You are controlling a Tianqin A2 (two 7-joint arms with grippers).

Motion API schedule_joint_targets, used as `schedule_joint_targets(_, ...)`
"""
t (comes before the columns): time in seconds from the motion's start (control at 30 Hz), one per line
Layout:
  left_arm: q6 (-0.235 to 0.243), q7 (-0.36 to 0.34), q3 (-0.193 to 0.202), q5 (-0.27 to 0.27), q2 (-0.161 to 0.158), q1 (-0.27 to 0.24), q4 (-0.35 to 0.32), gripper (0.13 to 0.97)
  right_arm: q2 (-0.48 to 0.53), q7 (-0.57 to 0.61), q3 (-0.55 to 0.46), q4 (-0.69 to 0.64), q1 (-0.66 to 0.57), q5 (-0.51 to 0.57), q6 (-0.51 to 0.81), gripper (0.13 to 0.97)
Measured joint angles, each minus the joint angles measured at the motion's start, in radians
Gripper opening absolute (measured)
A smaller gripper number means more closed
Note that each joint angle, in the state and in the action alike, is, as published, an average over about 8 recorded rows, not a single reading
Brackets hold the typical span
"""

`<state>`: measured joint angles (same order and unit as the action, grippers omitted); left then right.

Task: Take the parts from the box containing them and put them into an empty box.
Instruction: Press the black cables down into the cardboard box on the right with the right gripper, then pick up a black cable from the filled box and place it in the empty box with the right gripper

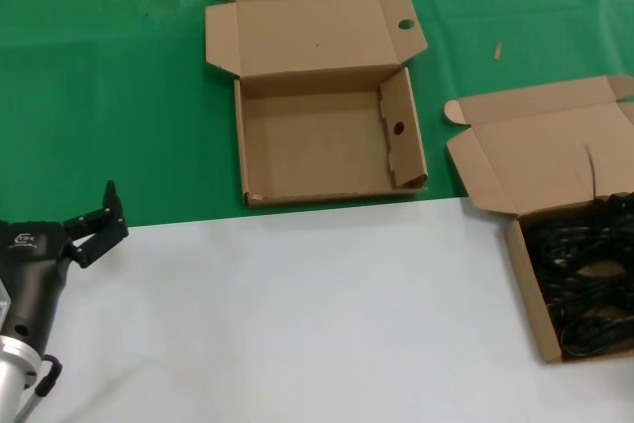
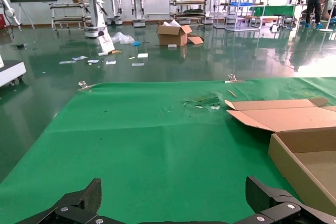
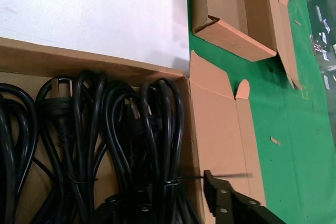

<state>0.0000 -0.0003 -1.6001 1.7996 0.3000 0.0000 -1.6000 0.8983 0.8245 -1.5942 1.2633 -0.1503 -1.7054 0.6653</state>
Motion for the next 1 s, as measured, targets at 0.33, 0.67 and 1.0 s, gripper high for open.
schedule_joint_targets(0.33,0.000,0.000,0.000,0.000,0.000,0.000,0.000,0.966,0.001,-0.013,-0.012,0.002,-0.006,0.001,-0.011,0.290)
schedule_joint_targets(0.67,0.000,0.000,0.000,0.000,0.000,0.000,0.000,0.966,0.039,-0.116,0.033,0.110,0.042,-0.039,-0.013,0.205)
schedule_joint_targets(1.0,0.000,0.000,0.000,0.000,0.000,0.000,0.000,0.966,-0.036,-0.204,-0.010,0.255,-0.016,-0.041,-0.036,0.201)
